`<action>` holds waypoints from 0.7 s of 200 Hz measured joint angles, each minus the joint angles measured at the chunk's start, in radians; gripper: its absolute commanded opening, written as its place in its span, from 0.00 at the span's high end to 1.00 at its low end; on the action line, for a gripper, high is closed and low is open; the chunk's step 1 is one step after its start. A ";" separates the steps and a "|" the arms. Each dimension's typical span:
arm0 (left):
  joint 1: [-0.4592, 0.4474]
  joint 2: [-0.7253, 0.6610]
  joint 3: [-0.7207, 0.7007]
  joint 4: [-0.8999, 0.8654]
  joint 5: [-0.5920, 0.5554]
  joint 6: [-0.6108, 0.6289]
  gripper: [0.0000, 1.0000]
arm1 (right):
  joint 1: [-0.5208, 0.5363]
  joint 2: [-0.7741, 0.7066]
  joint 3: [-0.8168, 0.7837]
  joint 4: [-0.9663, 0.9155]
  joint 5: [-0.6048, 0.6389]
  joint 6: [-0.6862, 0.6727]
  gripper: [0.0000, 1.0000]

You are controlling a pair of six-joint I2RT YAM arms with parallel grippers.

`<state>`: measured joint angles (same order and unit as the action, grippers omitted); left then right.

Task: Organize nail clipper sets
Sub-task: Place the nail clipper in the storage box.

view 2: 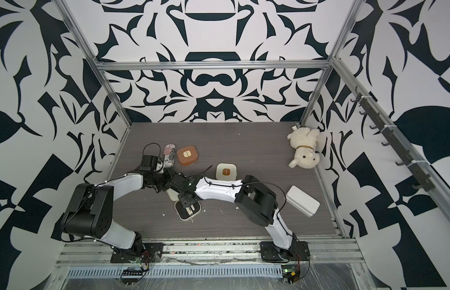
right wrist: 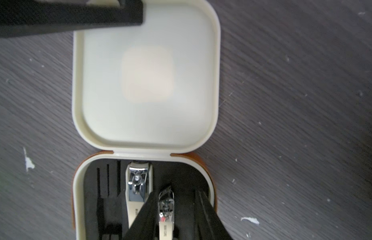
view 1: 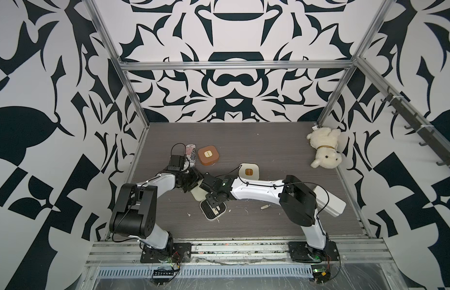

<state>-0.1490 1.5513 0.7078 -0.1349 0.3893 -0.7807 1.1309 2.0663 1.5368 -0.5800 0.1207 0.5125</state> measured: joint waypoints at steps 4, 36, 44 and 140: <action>0.000 -0.001 -0.001 0.000 0.000 0.000 0.39 | 0.000 -0.002 0.000 -0.002 0.002 0.000 0.63; 0.000 -0.011 -0.011 0.009 -0.003 0.000 0.39 | 0.000 -0.052 -0.001 -0.019 0.021 0.000 0.62; 0.000 -0.012 -0.011 0.008 -0.004 0.000 0.39 | -0.001 -0.070 -0.001 -0.023 0.026 0.001 0.62; 0.000 -0.019 -0.012 -0.007 -0.012 0.001 0.39 | -0.003 -0.045 -0.006 -0.021 0.002 0.012 0.90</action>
<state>-0.1490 1.5318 0.6960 -0.1421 0.3771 -0.7799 1.1282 2.0216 1.5311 -0.6014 0.1223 0.5247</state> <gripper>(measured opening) 0.607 0.109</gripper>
